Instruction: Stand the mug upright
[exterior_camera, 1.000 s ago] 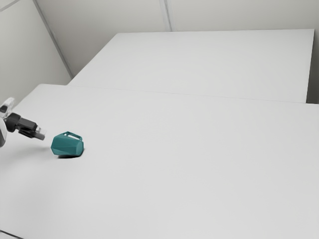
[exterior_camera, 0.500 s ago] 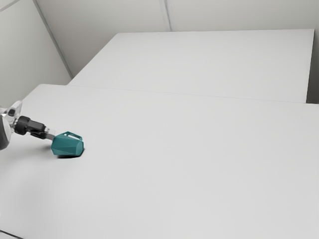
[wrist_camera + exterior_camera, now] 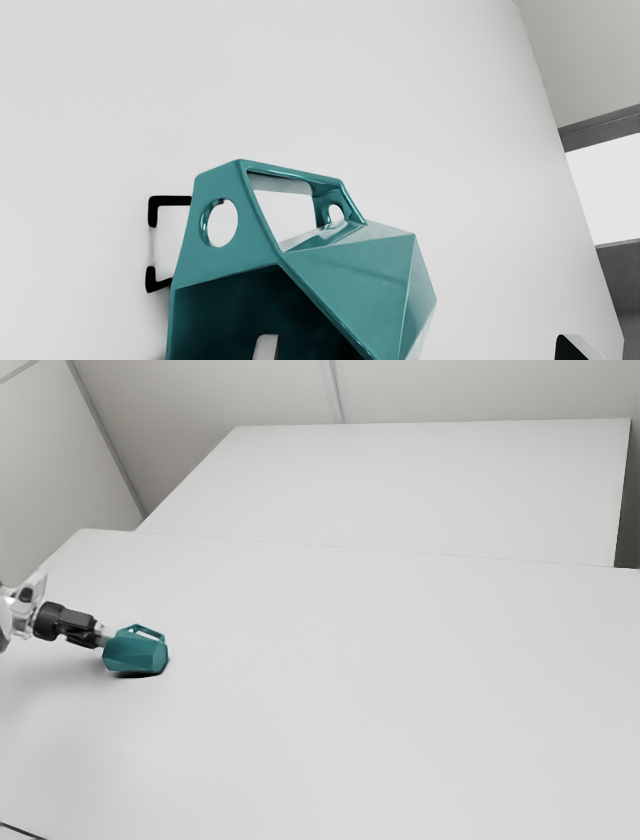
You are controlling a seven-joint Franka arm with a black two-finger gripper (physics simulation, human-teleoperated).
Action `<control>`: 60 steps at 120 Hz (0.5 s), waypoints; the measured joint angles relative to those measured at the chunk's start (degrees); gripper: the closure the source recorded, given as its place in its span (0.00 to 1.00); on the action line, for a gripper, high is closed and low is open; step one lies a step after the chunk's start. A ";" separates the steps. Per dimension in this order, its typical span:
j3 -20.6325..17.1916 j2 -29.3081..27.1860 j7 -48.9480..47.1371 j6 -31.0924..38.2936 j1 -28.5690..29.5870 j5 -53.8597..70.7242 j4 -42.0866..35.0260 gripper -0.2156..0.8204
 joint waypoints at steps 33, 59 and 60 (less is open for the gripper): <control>-0.62 0.23 -0.57 1.17 -0.53 -0.31 -0.40 0.21; -0.63 -1.26 -0.96 1.73 -1.20 -0.40 -2.25 0.21; -0.63 -1.28 -0.98 1.75 -1.21 -0.40 -2.29 0.21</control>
